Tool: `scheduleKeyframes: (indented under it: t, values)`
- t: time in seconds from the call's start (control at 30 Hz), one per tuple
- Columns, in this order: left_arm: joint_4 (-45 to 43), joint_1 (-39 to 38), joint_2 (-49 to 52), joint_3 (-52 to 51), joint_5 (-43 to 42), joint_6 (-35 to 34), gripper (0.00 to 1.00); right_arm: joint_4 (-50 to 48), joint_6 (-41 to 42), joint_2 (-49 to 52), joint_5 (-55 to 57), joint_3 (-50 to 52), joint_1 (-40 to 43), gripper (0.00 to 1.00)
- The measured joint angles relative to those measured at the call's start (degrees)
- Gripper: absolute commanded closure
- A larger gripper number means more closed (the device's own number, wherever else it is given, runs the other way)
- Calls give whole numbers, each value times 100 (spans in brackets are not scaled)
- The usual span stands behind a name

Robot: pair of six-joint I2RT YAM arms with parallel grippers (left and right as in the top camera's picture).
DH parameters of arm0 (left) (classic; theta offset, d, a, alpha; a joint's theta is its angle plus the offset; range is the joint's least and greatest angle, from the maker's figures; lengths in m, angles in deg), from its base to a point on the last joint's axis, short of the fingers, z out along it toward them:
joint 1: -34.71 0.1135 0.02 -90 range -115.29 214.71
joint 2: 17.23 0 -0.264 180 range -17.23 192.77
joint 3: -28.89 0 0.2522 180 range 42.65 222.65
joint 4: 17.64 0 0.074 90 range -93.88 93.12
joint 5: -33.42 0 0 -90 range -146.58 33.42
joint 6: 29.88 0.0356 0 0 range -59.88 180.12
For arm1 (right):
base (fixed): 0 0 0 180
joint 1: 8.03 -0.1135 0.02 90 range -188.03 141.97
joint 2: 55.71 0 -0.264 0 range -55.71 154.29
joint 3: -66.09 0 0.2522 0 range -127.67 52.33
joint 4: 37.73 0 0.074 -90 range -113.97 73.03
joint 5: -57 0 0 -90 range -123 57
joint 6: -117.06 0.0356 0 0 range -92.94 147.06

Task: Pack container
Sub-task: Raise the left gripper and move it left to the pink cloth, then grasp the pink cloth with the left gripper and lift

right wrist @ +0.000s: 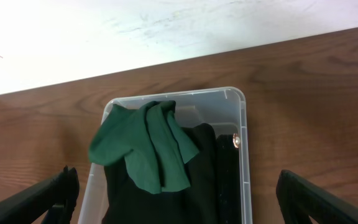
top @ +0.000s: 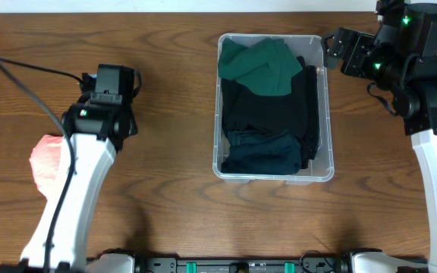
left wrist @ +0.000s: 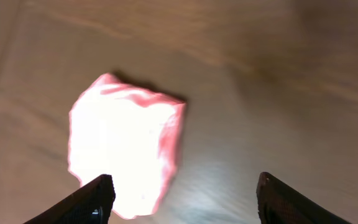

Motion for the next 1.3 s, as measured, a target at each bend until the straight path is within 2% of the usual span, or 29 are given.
scheduleKeyframes:
  t: [0.23,0.4,0.57,0.83,1.1,1.3]
  values:
    - [188,264,1128,-55,826,-42,20,0,0,0,0,0,0,1]
    - [439,413,1989,-98,1040,-254,21,2,0,0,0,0,0,1]
    - [315,439,2511,-122,1141,-446,20,-2,0,0,0,0,0,1]
    - [177,439,2673,-354,1272,-551,19,0,0,0,-2,0,0,1]
    - [-605,439,2682,-1189,1486,-649,13,0,-2,0,0,0,0,1]
    - [-1130,568,2682,-1508,1908,-627,12,0,0,0,0,0,0,1]
